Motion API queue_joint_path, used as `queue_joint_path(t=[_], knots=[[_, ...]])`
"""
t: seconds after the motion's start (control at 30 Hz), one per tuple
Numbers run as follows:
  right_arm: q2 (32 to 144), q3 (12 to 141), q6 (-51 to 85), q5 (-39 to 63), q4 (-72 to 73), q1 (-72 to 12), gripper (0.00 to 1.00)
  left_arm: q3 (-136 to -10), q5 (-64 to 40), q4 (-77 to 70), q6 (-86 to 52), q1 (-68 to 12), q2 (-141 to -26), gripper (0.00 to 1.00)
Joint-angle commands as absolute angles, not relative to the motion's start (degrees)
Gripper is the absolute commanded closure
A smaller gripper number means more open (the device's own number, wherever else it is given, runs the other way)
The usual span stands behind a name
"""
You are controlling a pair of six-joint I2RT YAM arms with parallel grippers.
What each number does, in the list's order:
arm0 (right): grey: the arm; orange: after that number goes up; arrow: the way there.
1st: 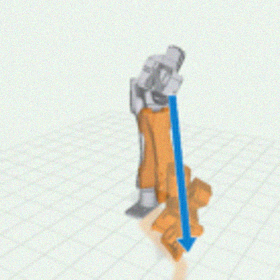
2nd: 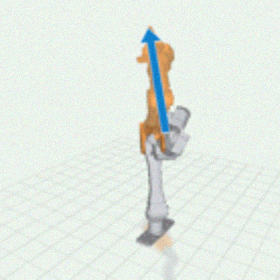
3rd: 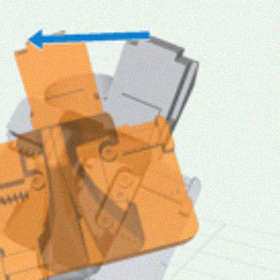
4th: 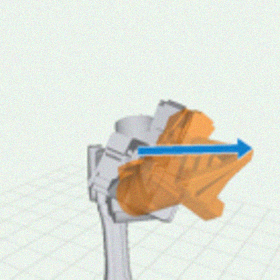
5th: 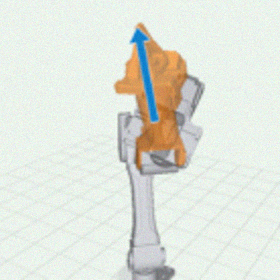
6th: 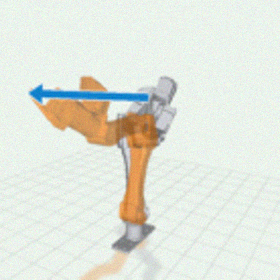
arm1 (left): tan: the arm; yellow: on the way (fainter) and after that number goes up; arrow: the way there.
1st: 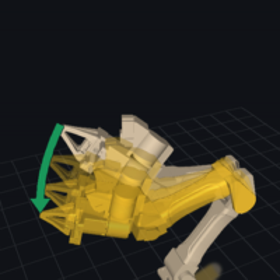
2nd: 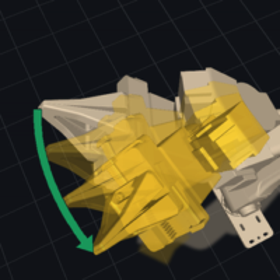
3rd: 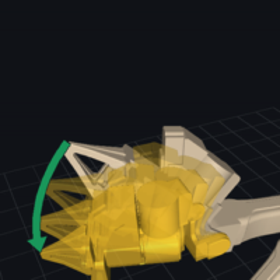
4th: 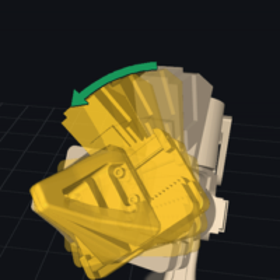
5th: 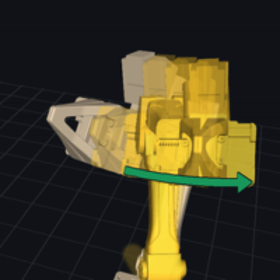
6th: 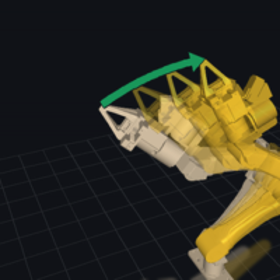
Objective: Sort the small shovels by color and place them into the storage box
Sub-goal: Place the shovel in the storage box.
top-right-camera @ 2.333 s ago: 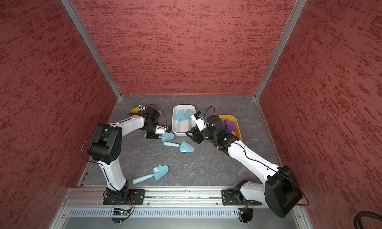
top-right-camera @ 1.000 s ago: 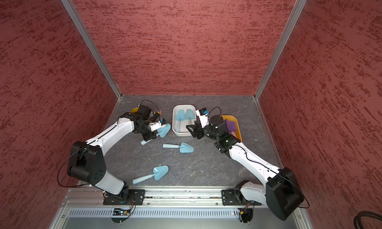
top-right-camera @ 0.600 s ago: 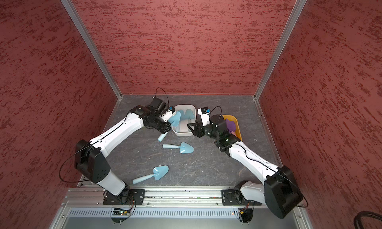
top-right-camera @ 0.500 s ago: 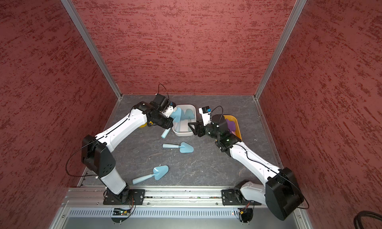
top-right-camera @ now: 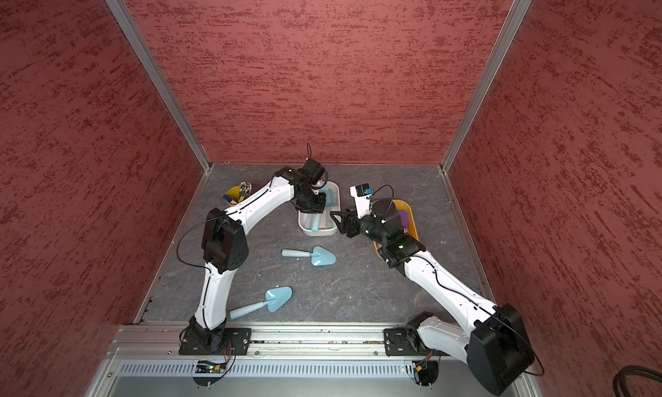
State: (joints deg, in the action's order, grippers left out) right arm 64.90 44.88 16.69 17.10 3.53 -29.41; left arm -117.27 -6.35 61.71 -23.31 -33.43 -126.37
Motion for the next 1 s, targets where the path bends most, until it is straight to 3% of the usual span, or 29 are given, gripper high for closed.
queue_joint_path(t=[0.0,0.3,0.97], knots=[[63.15,44.21,16.1,15.42,2.18,-29.18,0.35,-120.9,-6.84,59.92,-28.45,-32.93,-128.88,1.0],[61.05,43.01,15.33,14.5,0.78,-29.22,0.35,-124.73,-11.58,59.42,-32.16,-32.64,-134.56,1.0],[59.5,42.21,14.59,13.84,-0.89,-29.17,0.35,-131.03,-11.05,56.79,-35.23,-32.25,-140.47,0.97]])
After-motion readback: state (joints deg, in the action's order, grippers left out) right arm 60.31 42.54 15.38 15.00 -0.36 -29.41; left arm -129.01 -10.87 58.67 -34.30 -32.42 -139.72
